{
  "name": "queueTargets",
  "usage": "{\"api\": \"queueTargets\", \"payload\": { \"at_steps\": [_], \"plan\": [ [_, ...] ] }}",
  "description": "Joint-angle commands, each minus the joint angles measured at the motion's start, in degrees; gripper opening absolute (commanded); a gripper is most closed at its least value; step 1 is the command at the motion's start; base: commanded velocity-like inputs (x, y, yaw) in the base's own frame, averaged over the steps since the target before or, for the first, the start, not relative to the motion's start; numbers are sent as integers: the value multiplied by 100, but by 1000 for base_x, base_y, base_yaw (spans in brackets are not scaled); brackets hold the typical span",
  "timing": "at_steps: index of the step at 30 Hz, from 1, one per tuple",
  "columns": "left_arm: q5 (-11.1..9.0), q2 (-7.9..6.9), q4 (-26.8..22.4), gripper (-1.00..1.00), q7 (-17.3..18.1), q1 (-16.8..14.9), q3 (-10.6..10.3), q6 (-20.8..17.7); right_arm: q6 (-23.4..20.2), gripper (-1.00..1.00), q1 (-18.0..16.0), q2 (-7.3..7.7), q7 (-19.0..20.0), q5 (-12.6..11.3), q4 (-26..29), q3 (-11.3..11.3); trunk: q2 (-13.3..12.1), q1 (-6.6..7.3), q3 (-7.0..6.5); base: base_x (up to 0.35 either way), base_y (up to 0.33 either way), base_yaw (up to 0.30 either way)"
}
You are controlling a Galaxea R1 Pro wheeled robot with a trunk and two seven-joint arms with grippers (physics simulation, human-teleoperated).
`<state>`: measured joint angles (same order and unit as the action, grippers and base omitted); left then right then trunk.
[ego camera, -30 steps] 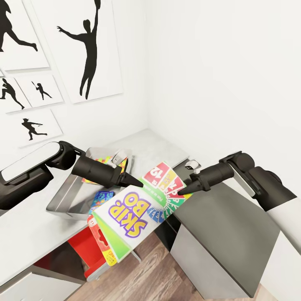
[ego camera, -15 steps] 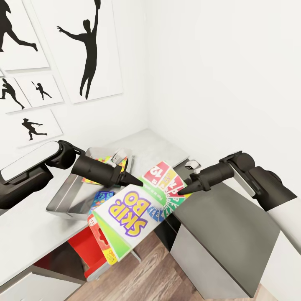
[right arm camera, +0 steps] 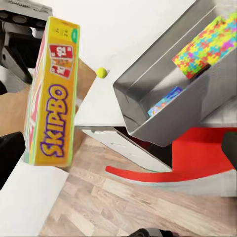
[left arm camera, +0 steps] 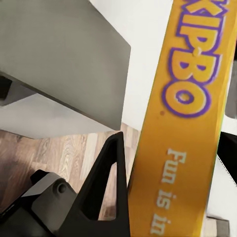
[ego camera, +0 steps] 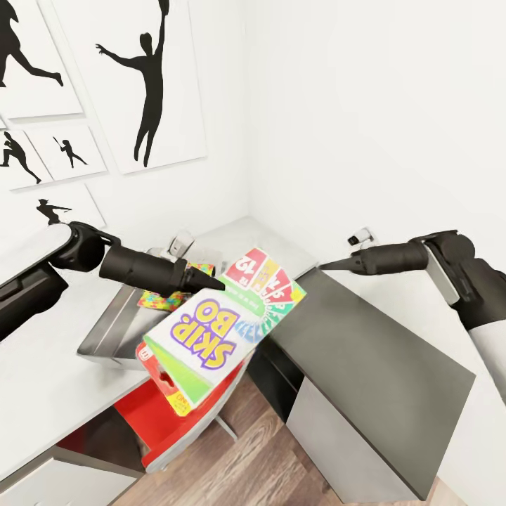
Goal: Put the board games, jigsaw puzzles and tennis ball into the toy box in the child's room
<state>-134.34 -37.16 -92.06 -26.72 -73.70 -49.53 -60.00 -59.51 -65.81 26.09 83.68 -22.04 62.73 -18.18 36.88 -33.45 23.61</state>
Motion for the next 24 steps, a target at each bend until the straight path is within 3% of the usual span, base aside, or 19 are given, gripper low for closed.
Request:
{"api": "queueTargets", "payload": {
  "at_steps": [1, 3, 4, 7, 10, 19, 24],
  "plan": [
    [-66, -29, -1, -100, -63, -9, 57, 0, -49, 100, -44, 34, -141, 2, -57, 166, 7, -2, 9, 0, 0, 0],
    [-66, -64, 1, -100, -111, -5, 149, 0, -49, 100, -131, 109, -421, 35, -134, 483, 7, -2, 9, 0, 0, 0],
    [-66, -64, 1, -100, -111, -5, 149, 0, -49, 100, -131, 109, -421, 35, -134, 483, 7, -2, 9, 0, 0, 0],
    [-66, -96, 1, -100, -194, 1, 232, 0, -49, 100, -236, 206, -738, 63, -200, 844, 7, -2, 9, 0, 0, 0],
    [-66, -122, 1, -100, -245, 10, 275, 0, -49, 100, -294, 260, -910, 78, -237, 1040, 7, -2, 9, 0, 0, 0],
    [-66, -176, 42, -100, -305, 8, 334, 0, -10, 100, -299, 301, -1033, 90, -221, 1196, 7, -2, 9, 0, 0, 0],
    [-66, -306, 184, -100, -322, -3, 603, 6, -23, 100, -173, 288, -1025, 87, -44, 1176, 7, -2, 9, 0, 0, 0]
  ]
}}
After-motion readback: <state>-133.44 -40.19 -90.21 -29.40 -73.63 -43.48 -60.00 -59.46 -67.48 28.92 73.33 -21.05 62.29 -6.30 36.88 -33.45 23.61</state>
